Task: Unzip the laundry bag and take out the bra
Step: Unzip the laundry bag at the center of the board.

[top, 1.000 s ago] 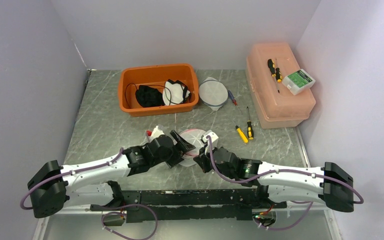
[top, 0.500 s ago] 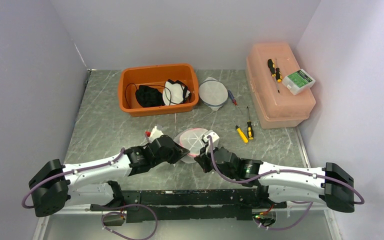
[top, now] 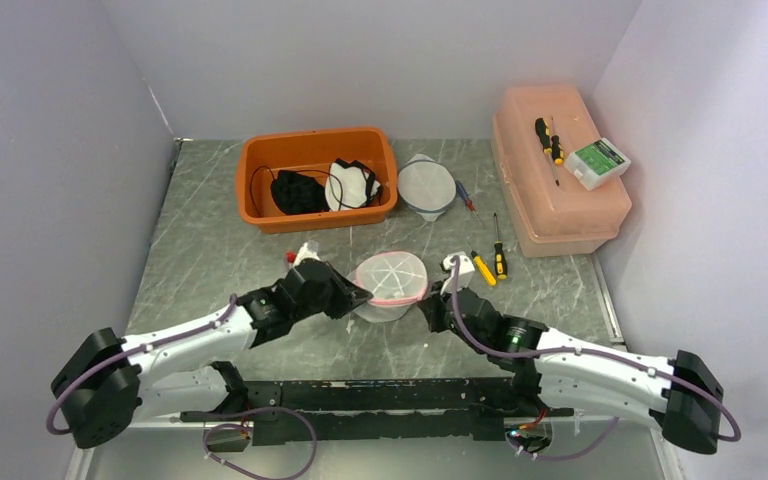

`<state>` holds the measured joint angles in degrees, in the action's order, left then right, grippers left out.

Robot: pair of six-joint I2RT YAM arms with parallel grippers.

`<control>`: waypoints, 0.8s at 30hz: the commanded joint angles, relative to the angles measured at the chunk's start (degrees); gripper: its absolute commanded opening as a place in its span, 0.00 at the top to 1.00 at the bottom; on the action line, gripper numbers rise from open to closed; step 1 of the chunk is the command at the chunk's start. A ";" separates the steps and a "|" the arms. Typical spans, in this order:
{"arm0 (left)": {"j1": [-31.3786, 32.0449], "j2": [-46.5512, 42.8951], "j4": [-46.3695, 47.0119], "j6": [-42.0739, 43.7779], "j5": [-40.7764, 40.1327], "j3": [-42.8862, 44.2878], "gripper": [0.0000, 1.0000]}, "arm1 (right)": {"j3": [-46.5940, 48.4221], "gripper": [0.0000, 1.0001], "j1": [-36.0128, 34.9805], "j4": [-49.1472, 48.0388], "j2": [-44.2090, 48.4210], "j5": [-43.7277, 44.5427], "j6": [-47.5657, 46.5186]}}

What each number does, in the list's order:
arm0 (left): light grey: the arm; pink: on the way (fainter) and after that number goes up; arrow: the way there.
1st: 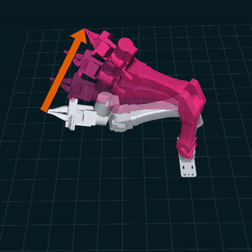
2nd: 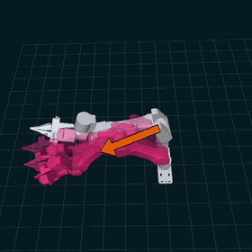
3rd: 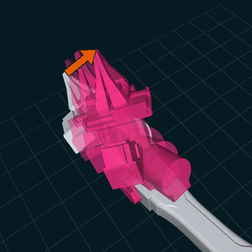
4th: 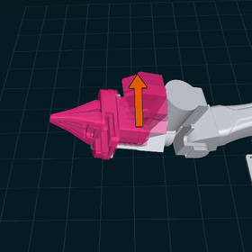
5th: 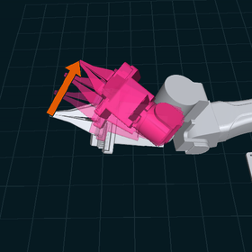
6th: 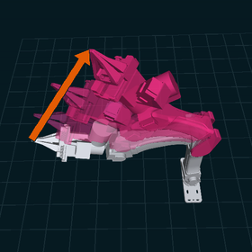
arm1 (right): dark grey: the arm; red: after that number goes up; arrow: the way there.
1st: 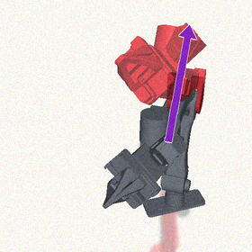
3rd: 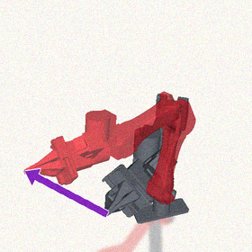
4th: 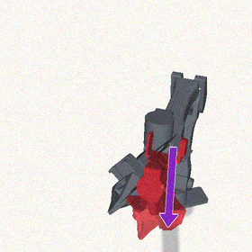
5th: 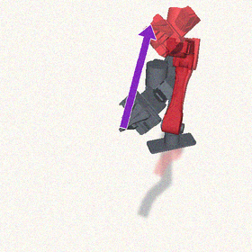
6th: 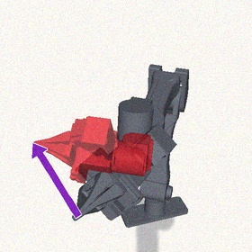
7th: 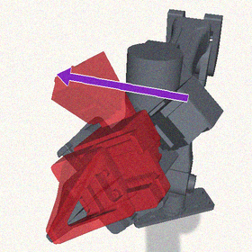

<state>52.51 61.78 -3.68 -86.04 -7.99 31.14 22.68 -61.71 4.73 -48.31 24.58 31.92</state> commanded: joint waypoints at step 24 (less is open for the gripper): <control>-15.43 12.57 7.02 31.70 26.71 7.90 0.16 | -1.58 1.00 -4.55 -7.16 6.92 -4.59 -5.80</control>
<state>37.10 77.62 10.55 -56.05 23.05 40.27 21.19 -65.95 3.42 -38.59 19.33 24.38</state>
